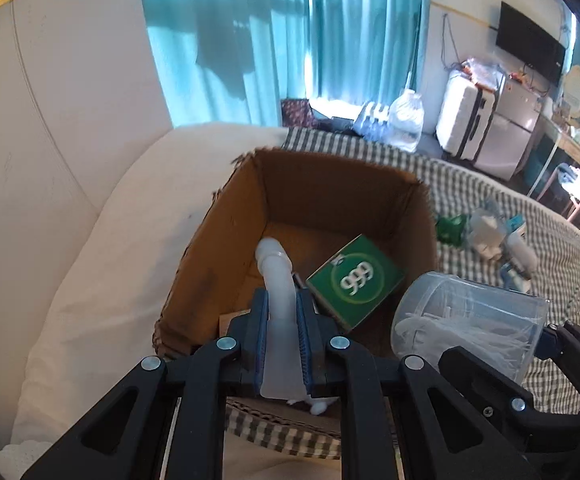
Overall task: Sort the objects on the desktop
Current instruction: 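Open both tools to drop the swab jar and white tube into the cardboard box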
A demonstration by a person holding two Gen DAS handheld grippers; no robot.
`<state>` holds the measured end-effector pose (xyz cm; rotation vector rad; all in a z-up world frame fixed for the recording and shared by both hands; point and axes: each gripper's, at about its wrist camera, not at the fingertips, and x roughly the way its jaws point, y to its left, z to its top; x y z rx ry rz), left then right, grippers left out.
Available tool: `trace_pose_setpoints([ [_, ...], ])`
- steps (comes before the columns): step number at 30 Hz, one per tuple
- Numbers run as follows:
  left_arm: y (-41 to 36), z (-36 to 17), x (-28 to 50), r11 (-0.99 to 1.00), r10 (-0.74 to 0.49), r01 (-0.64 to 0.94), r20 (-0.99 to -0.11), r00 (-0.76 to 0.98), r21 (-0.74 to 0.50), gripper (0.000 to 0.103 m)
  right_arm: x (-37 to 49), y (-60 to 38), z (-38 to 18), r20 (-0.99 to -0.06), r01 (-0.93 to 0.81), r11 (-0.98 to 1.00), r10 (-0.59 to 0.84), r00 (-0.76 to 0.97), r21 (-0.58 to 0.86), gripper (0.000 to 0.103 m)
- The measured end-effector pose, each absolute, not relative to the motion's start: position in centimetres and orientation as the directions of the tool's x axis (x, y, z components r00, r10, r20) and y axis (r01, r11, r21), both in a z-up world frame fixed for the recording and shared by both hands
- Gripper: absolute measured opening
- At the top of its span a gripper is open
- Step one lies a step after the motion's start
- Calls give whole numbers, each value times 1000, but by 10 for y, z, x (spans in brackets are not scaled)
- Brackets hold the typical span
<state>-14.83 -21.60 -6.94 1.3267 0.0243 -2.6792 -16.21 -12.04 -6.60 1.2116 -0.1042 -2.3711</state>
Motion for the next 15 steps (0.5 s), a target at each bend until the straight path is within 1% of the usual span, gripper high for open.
trace_pose_setpoints([
  [2,-223,-77,-151,-987,-129,152,-801,-585,49,14,-166,-128,-76,-764,373,-891,-425,-485,259,62],
  [6,-227,-88,-154,-984,-159,155,-807,-569,85,15,-168,-143,-86,-786,379,-914,-341,-515,148,62],
  [8,-230,-89,-155,-986,-144,151,-811,-567,70,20,-171,-144,-90,-790,382,-910,-351,-503,161,62],
  [9,-232,-90,-156,-986,-137,157,-816,-562,57,21,-174,-142,-90,-788,376,-909,-360,-499,178,62],
  [10,-235,-90,-157,-985,-138,167,-818,-559,52,27,-175,-140,-90,-779,365,-910,-373,-504,199,63],
  [11,-236,-89,-157,-984,-140,174,-816,-561,49,42,-176,-139,-88,-771,354,-911,-377,-514,210,68],
  [12,-237,-87,-156,-981,-154,188,-811,-564,55,53,-177,-136,-86,-764,339,-917,-371,-528,211,73],
  [13,-238,-85,-155,-978,-170,200,-805,-569,65,73,-177,-134,-83,-758,332,-919,-369,-538,212,73],
  [14,-238,-81,-153,-974,-190,214,-793,-579,77,80,-176,-132,-78,-745,337,-915,-382,-546,222,73],
  [15,-238,-77,-150,-970,-211,225,-775,-595,91,80,-173,-129,-72,-725,342,-910,-397,-563,233,73],
])
